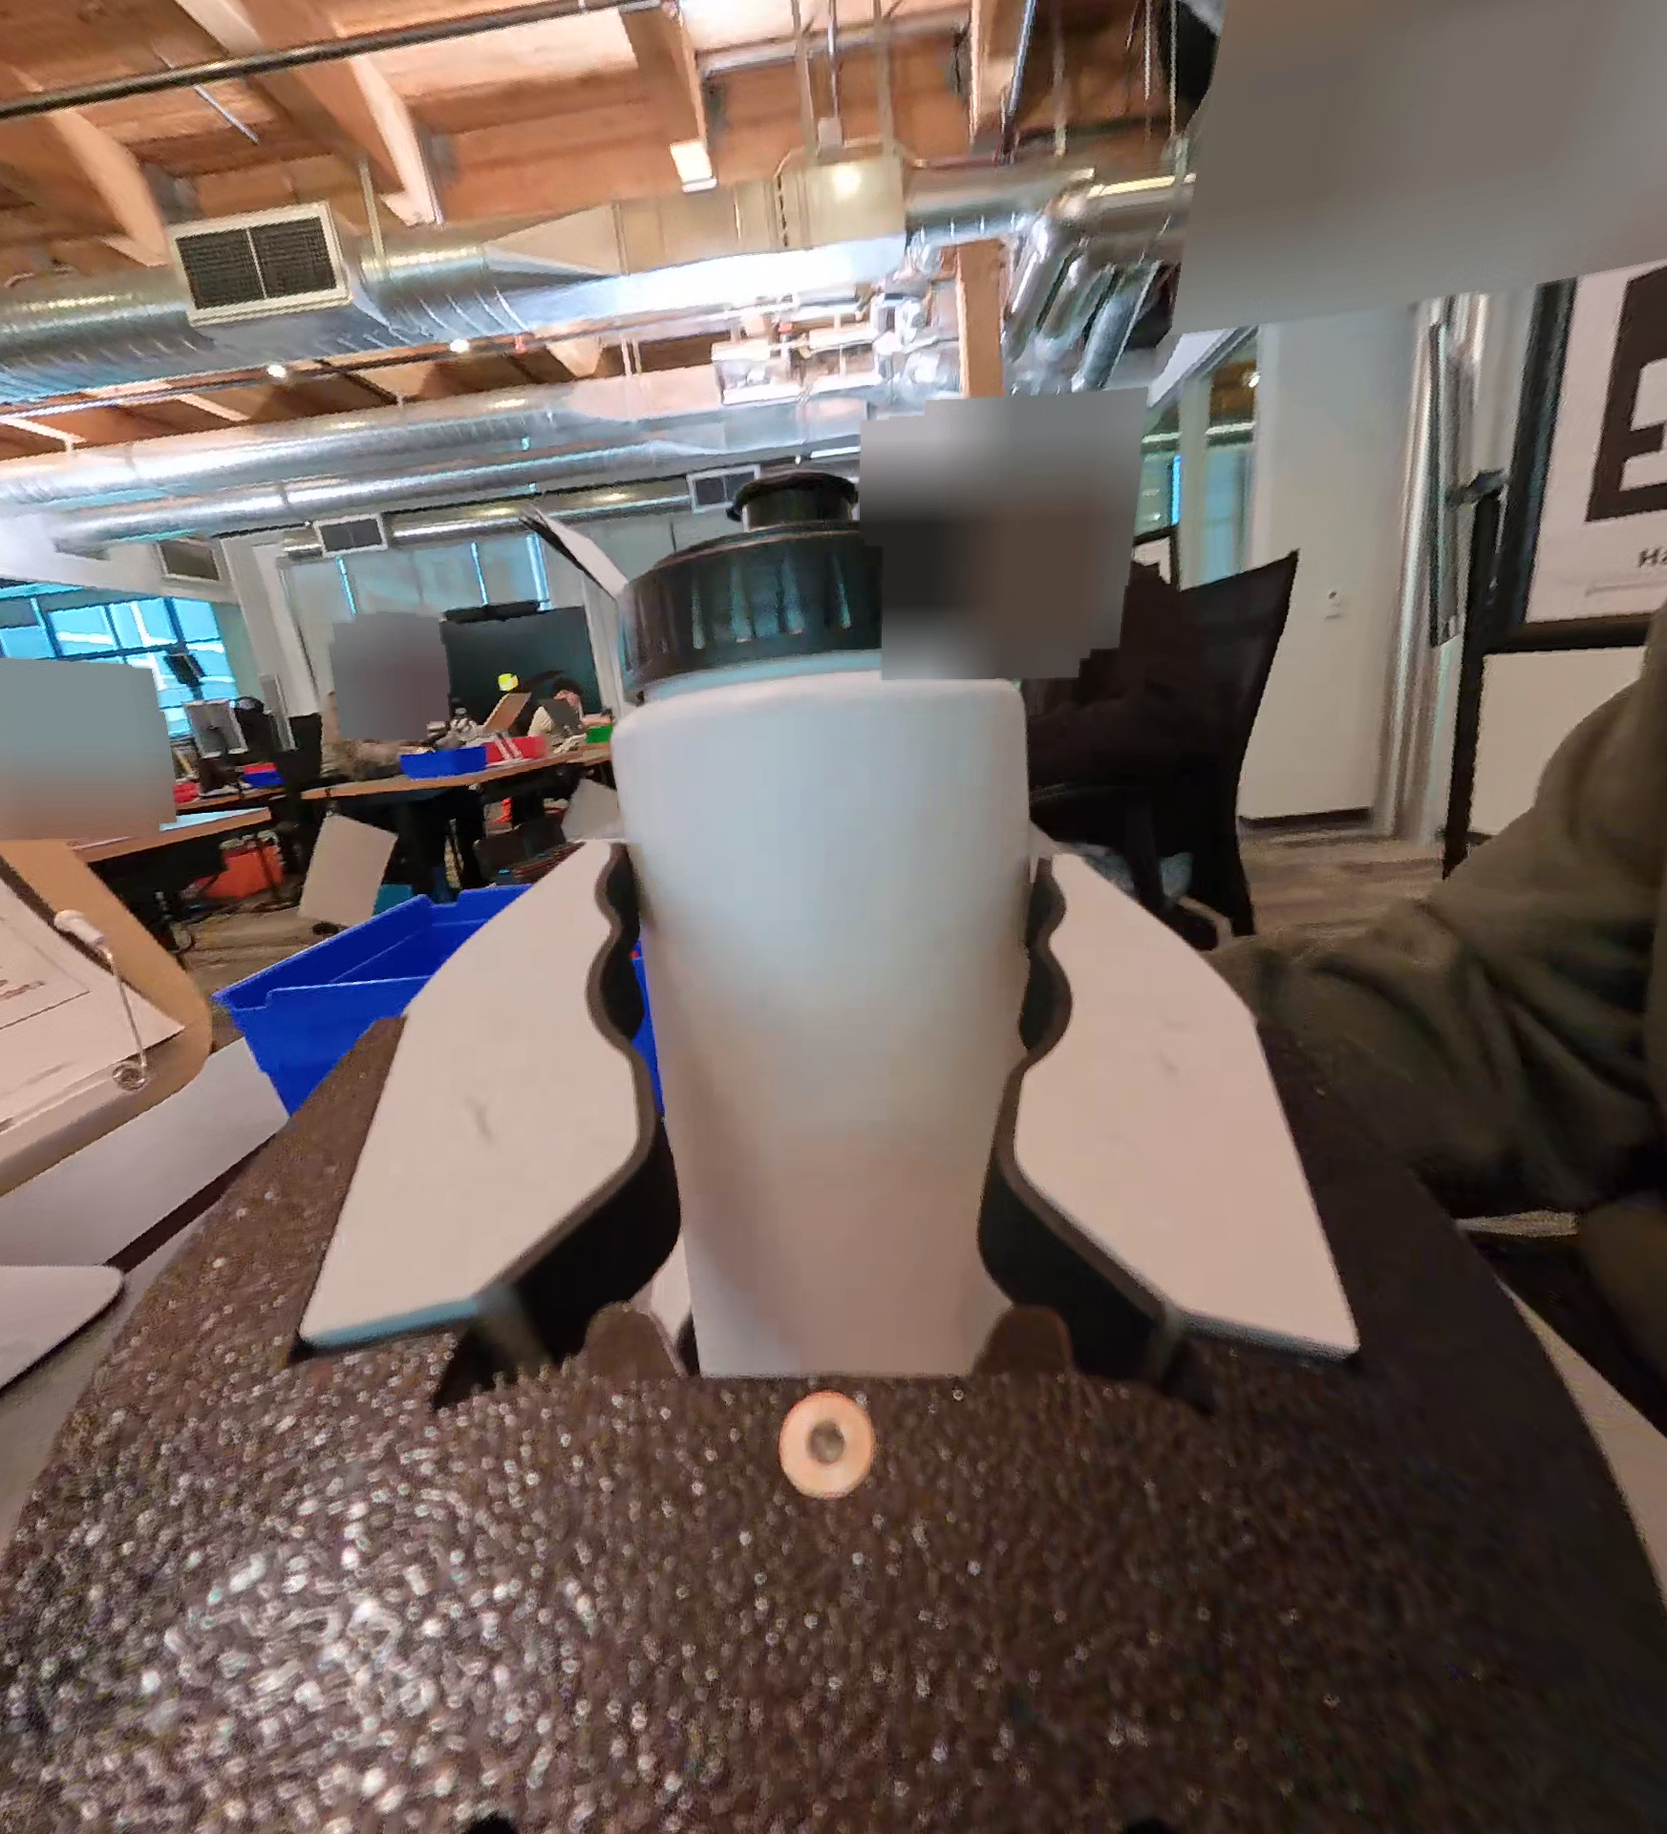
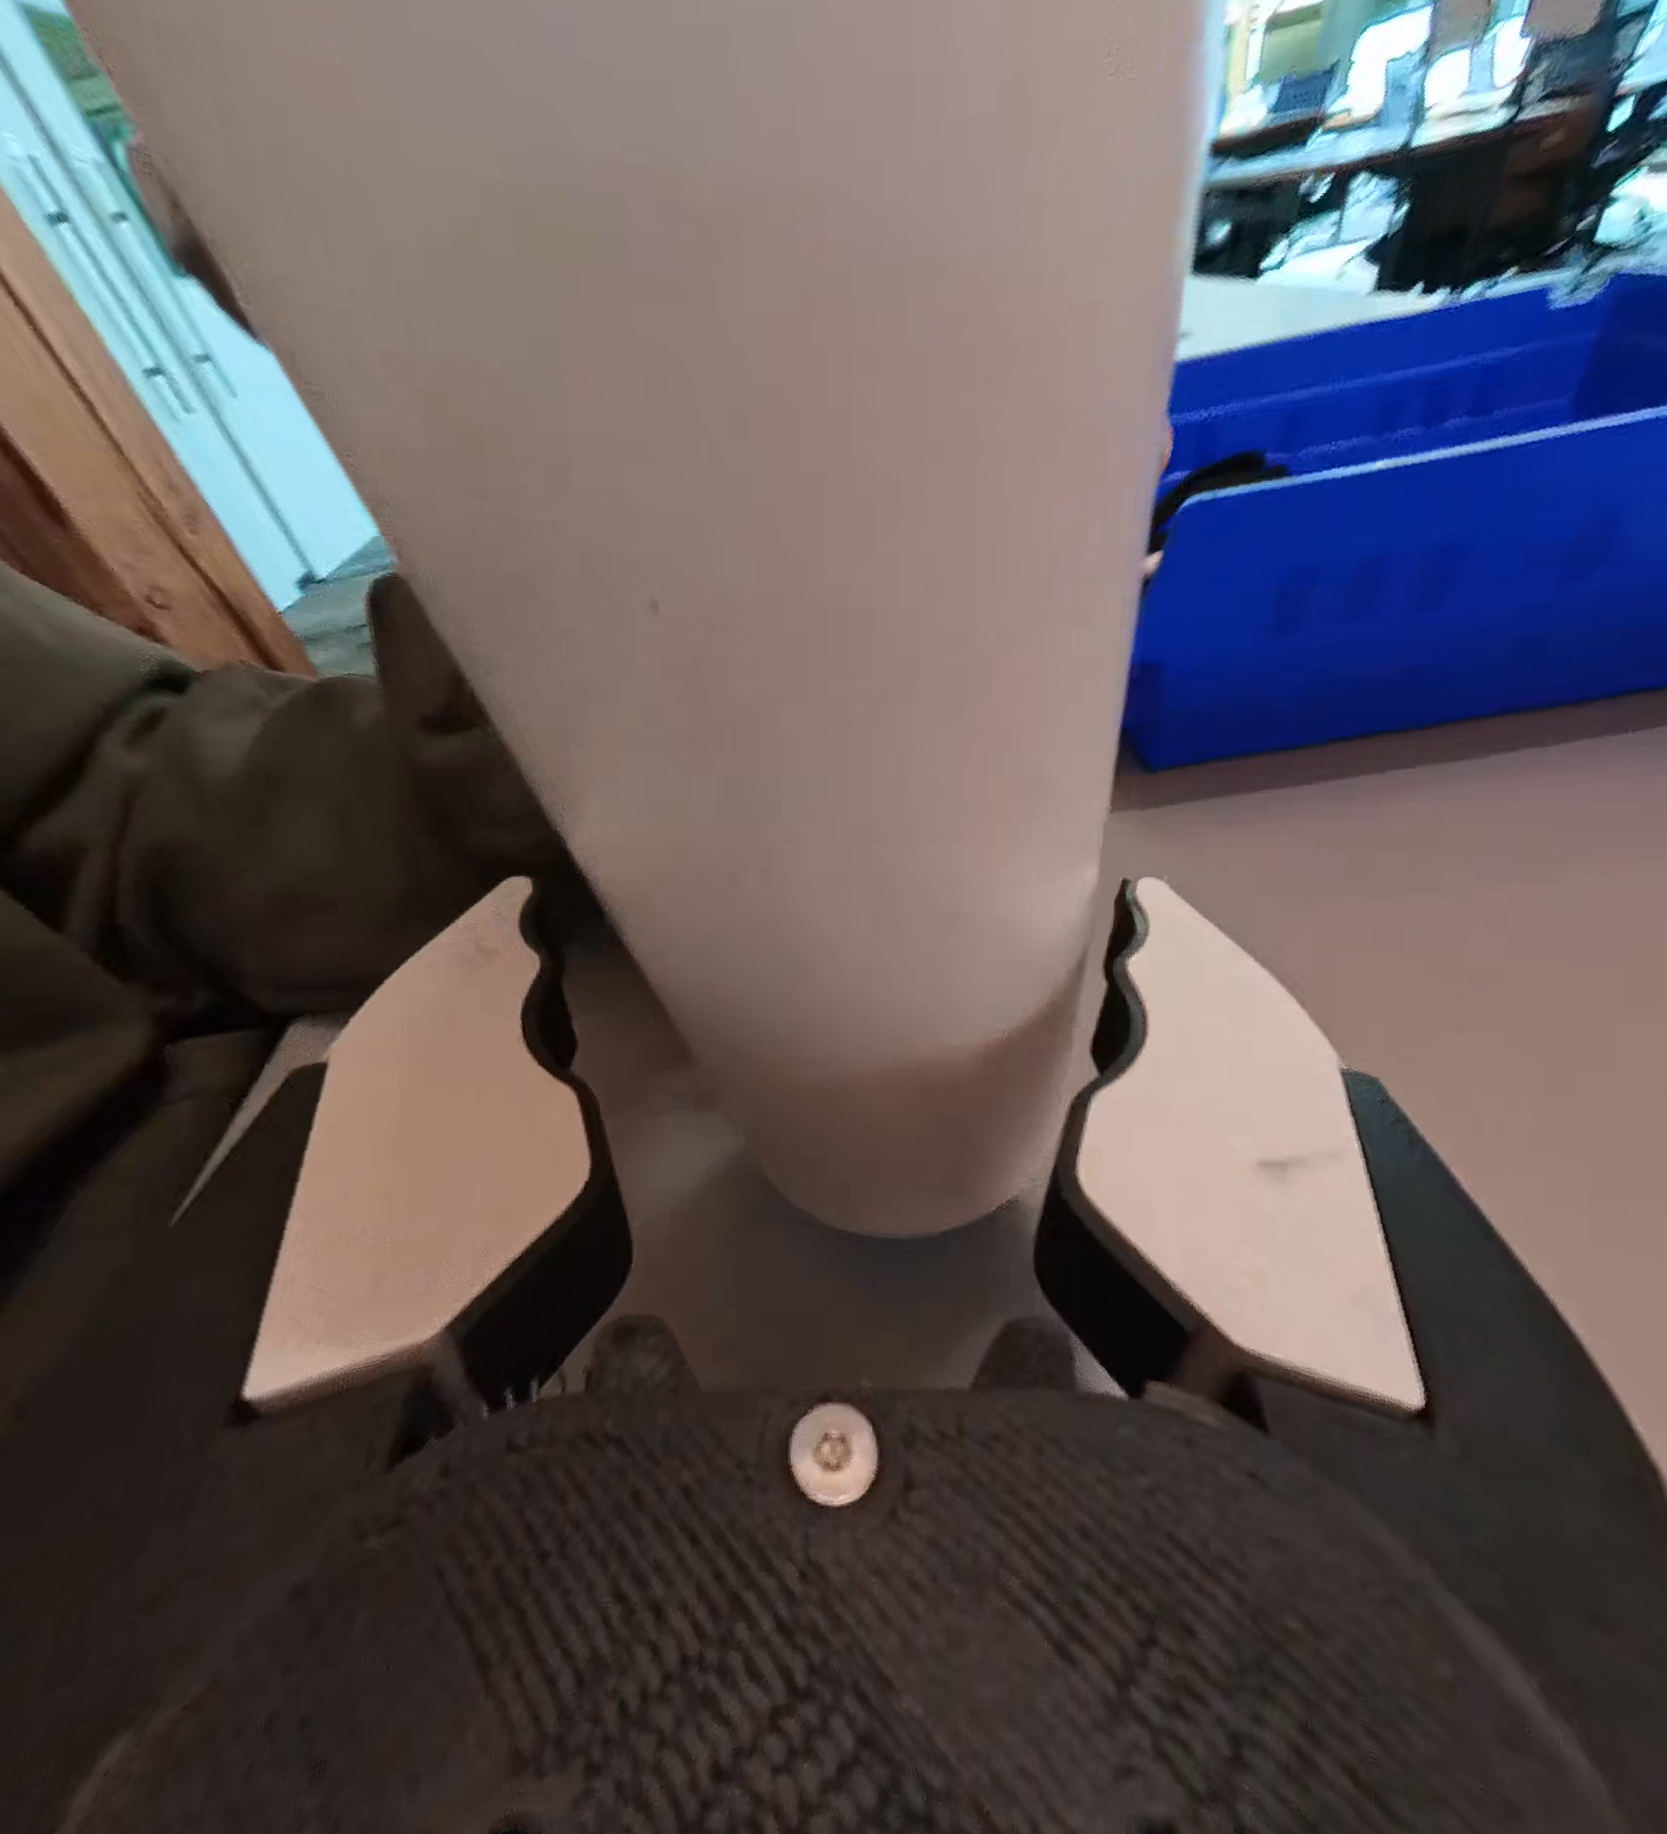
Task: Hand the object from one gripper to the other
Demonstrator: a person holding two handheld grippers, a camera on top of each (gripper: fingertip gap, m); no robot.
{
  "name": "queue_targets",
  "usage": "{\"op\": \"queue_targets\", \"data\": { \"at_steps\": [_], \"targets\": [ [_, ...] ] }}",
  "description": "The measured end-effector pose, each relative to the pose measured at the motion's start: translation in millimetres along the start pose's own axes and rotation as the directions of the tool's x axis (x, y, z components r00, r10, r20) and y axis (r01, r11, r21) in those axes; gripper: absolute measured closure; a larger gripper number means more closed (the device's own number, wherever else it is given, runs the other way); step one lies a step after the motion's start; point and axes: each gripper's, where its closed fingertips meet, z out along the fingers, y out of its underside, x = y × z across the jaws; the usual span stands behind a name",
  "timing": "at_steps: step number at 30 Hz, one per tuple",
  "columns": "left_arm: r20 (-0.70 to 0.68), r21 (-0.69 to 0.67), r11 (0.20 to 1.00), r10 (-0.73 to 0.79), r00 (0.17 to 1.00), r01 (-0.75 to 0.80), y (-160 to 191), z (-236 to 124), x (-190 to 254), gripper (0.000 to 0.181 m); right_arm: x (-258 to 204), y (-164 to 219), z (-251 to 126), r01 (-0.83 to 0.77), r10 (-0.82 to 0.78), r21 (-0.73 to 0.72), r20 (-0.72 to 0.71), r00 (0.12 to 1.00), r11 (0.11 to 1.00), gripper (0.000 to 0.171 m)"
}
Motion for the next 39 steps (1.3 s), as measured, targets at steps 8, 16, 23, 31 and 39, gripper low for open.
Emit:
{"op": "queue_targets", "data": {
  "at_steps": [8,16,23,31,39],
  "targets": [
    [0.086,-0.008,1.0,0.029,0.996,-0.028,-1.8,7.5,-6.9,0.106,14.6,-2.7,-1.8,0.152,-0.151,-0.003,-0.121,0.981,0.988,0.086],
    [0.313,-0.127,0.992,0.053,0.948,-0.014,12.9,-10.0,-42.8,0.097,73.3,-1.1,-38.3,0.172,-0.236,-0.175,-0.472,0.849,0.969,0.087],
    [0.535,-0.283,0.953,0.065,0.842,0.106,54.7,12.4,-62.7,0.079,110.3,0.4,-70.6,0.17,-0.369,-0.335,-0.719,0.589,0.927,0.087],
    [0.665,-0.284,0.946,0.079,0.742,0.154,60.0,4.2,-73.3,0.088,104.3,5.1,-55.3,0.242,-0.483,-0.426,-0.668,0.566,0.872,0.087],
    [0.284,-0.069,0.972,-0.195,0.939,0.223,27.9,-4.2,-48.1,0.09,60.1,-1.8,-44.7,0.147,-0.17,-0.091,-0.361,0.917,0.985,0.066]
  ]
}}
